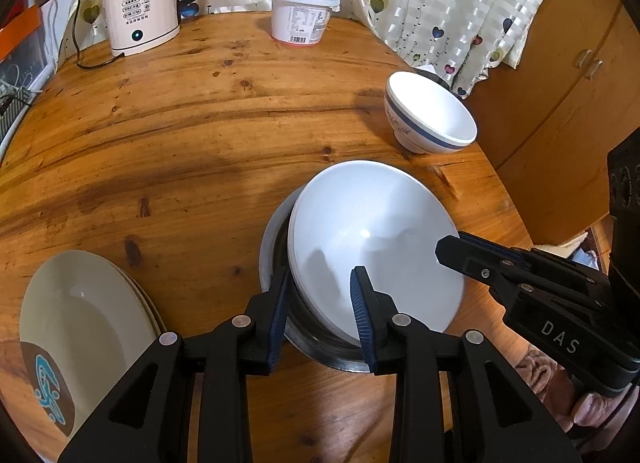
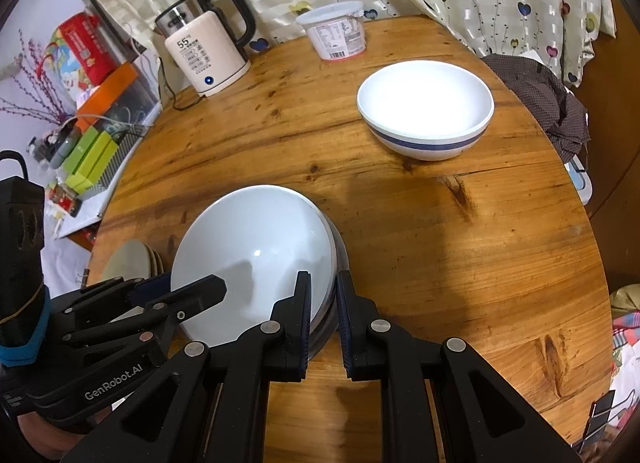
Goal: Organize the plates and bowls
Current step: 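Open both tools and move them to the other blue-banded white bowl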
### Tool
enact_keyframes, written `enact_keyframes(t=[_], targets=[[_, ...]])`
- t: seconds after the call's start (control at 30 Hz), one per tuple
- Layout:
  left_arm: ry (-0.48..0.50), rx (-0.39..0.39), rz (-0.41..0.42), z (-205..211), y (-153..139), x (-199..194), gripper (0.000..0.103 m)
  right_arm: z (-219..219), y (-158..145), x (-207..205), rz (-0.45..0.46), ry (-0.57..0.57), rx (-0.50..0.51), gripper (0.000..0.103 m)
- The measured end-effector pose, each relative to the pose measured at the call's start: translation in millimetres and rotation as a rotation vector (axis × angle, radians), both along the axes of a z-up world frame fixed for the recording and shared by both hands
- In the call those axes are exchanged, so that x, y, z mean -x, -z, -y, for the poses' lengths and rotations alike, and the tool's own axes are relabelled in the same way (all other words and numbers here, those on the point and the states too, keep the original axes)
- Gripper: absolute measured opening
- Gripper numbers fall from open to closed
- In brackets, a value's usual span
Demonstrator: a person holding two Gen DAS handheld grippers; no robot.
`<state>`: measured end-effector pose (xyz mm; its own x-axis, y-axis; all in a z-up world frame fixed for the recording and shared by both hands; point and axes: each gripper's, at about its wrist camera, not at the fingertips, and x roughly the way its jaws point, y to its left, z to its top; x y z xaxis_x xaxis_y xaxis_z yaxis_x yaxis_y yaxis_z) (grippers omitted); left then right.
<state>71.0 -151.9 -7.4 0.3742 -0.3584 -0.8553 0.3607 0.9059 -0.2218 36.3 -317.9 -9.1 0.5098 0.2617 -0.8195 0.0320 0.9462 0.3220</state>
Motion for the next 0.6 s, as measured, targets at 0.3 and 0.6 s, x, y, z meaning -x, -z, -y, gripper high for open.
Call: enact_keyframes(t=[0.3,0.6], targets=[[-0.007,0.011,0.021,-4.3,-2.8,1.6,0.036,-1.4,-2.1,0.1,0.008,-0.011,-0.002,0.013],[-0.037,0.026,0.066,-15.3,-16.0,2.4,0.036,4.0,-15.6,4.2,0.045,-0.002,0.009,0.013]])
